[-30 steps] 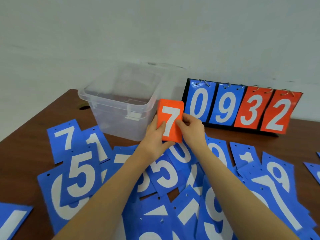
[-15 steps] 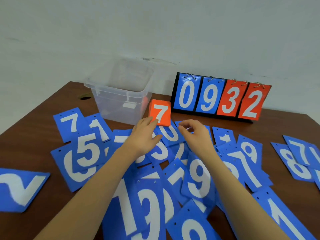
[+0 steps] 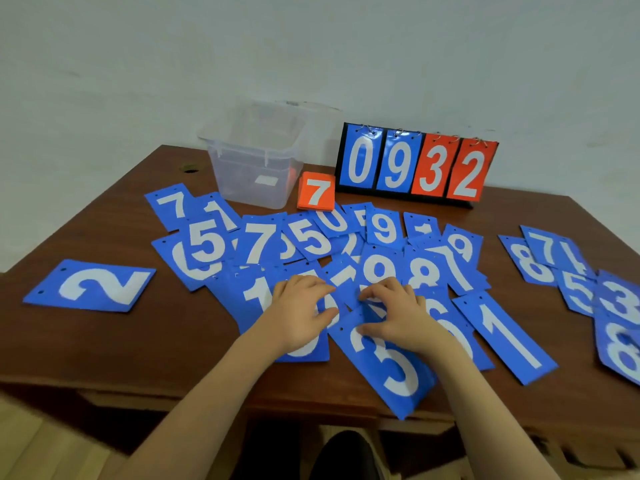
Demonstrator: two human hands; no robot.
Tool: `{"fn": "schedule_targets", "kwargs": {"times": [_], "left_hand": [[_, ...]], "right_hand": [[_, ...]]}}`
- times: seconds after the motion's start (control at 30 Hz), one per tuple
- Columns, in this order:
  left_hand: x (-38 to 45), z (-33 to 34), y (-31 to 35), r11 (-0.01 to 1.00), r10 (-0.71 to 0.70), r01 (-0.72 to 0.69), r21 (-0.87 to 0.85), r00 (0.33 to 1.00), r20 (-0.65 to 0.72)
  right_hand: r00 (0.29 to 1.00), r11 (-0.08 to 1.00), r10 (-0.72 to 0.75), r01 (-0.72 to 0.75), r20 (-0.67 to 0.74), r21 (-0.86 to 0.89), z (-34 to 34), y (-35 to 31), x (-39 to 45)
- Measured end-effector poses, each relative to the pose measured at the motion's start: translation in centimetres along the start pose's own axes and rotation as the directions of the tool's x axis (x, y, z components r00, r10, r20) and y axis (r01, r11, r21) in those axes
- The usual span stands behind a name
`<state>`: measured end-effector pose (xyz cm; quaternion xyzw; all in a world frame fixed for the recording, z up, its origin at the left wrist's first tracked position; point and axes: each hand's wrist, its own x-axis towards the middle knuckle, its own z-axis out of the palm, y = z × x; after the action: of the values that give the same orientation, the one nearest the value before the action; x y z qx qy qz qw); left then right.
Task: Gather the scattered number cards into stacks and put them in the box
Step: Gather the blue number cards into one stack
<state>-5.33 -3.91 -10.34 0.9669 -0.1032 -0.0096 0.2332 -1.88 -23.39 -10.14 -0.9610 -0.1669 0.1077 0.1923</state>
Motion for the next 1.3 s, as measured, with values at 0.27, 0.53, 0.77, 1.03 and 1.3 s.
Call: {"fn": "schedule_targets", "kwargs": {"times": [0.27, 0.53, 0.77, 1.03, 1.3], "left_hand": [[-1.4, 1.6, 1.1, 0.997, -0.007, 0.008, 0.076, 1.0, -0.008], [-2.4, 0.2, 2.6, 0.802, -0.205, -0.041, -0.596, 0.918, -0.339], [-3.2, -1.7, 0.8, 0.598, -0.295, -0.104, -0.795, 0.893, -0.338], [-5.3, -2.6, -4.2, 0.783, -0.385, -0.033, -0.622, 0.76, -0.524], [-6.1, -2.9, -7.1, 0.831, -0.446, 0.109, -0.545, 0.716, -0.537]], "right_hand": [[0.993, 0.979, -0.07, 0.088, -0.099, 0.184, 0.4, -0.5, -0.9], [0.831, 0.708, 0.058, 0.357, -0.554, 0.609, -0.9, -3.9, -1.5], [0.814, 0.537, 0.233, 0.348, -0.531, 0.769, 0.3, -7.8, 0.2], [0.889, 0.717, 0.189, 0.165, -0.416, 0.678, 3.7, -9.6, 2.8], [0.921, 0.944, 0.288, -0.227, -0.261, 0.241, 6.0, -9.0, 3.2]]}}
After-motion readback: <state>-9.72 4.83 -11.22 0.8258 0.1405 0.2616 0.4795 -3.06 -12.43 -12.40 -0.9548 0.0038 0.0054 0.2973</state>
